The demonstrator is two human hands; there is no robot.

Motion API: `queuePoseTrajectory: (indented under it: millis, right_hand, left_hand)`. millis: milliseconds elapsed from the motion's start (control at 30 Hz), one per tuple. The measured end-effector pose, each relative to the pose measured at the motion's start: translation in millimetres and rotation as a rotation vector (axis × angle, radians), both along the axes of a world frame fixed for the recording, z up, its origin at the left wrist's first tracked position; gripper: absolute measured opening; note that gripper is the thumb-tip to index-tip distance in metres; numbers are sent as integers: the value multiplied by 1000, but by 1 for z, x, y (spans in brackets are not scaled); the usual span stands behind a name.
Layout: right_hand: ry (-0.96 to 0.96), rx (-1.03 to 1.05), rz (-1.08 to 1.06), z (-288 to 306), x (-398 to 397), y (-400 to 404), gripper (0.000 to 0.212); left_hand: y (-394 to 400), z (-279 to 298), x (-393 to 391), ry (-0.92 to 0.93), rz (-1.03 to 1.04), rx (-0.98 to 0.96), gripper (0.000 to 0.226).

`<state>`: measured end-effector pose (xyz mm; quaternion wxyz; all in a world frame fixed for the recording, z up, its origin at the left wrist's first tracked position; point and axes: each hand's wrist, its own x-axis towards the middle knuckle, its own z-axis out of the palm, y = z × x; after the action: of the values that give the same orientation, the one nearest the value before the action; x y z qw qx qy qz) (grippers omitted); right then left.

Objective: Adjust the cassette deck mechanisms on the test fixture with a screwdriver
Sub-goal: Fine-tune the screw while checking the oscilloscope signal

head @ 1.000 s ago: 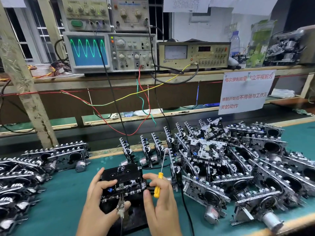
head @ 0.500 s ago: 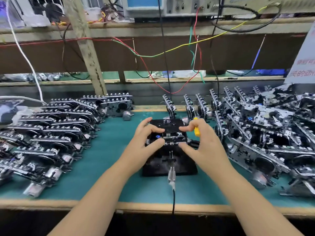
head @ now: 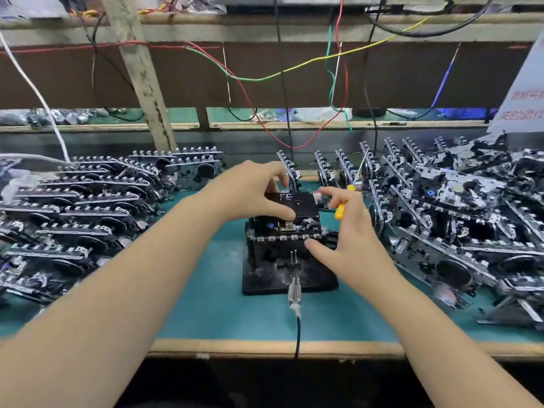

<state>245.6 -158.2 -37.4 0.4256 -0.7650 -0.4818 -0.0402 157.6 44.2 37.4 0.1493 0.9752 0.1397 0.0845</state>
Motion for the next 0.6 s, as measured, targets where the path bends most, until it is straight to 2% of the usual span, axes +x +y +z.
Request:
queuePoseTrajectory:
  millis: [67, 167, 200, 300, 333, 367, 400, 467, 533, 600]
  right_hand:
    - [3, 29, -13, -1, -1, 0, 59]
    - [-8, 92, -40, -5, -4, 1, 60]
    - [-23, 100, -41, -6, -6, 1, 59]
    - [-89, 77, 3, -8, -8, 3, 53]
    - [-101, 63, 29, -8, -9, 3, 52]
    - [-109, 41, 49, -8, -9, 3, 52]
    - [-121, 9, 58, -7, -9, 3, 54]
    - [-155, -52, 66, -2, -6, 6, 51]
    - [-199, -97, 102, 5, -2, 10, 44]
    - [-257, -168, 155, 15, 2, 13, 37]
  left_hand:
    - [0, -7, -3, -57, -49, 126, 57]
    - [-2, -29, -9, -239, -46, 184, 50]
    - [-4, -35, -11, -339, 5, 132, 44]
    - [-8, -45, -26, -770, 299, -326, 32]
    - [-5, -50, -35, -827, 422, -410, 30]
    - [-1, -58, -46, -774, 535, -415, 30]
    - [3, -68, -59, -636, 630, -369, 30]
    - [6, -93, -88, -274, 732, -189, 32]
    - [5, -112, -107, -73, 697, 11, 32]
    - [9, -122, -112, -20, 622, 127, 29]
